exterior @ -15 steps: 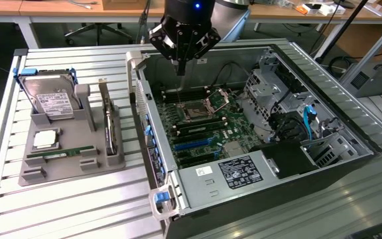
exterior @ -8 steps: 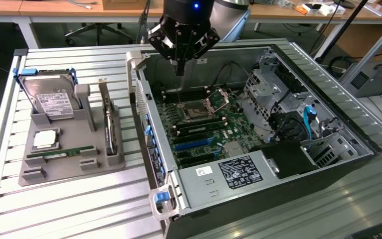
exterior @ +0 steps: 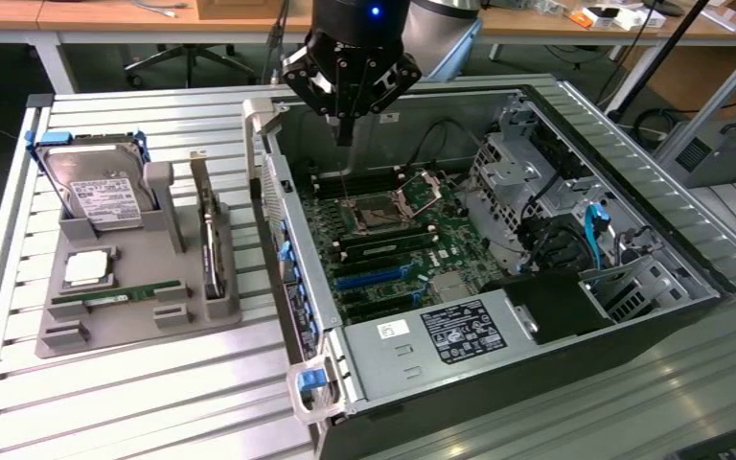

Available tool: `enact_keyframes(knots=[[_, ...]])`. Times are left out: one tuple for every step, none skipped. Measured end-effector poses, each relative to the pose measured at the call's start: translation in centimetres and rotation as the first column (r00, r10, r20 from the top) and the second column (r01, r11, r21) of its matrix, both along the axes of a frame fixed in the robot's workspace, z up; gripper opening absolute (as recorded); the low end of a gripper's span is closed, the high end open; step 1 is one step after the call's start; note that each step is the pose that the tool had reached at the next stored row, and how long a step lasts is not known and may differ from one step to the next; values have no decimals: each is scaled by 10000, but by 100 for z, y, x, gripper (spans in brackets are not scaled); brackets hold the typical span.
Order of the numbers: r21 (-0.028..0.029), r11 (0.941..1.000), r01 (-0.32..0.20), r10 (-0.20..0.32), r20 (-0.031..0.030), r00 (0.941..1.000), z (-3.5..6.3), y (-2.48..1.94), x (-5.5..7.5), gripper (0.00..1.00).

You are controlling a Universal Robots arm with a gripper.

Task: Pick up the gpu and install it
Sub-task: 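Reach for the gpu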

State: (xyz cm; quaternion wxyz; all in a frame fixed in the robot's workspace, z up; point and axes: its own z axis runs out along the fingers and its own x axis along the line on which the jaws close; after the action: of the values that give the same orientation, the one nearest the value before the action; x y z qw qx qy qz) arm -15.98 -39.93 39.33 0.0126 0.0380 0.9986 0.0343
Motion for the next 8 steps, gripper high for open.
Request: enact_keyframes(knots=[[0,10000,0,0,0,10000,0,0,-2,11],[0,10000,0,0,0,10000,0,0,-4,11],[-1,10000,-1,1,0,10000,0,0,-6,11],[0,10000,0,0,0,10000,0,0,-9,11],[0,10000,0,0,0,10000,0,0,-11,11],[0,10000,0,0,1,10000,0,0,-13,11],[0,10000,0,0,0,10000,0,0,-14,11],[0,10000,0,0,0,10000,0,0,-17,11]])
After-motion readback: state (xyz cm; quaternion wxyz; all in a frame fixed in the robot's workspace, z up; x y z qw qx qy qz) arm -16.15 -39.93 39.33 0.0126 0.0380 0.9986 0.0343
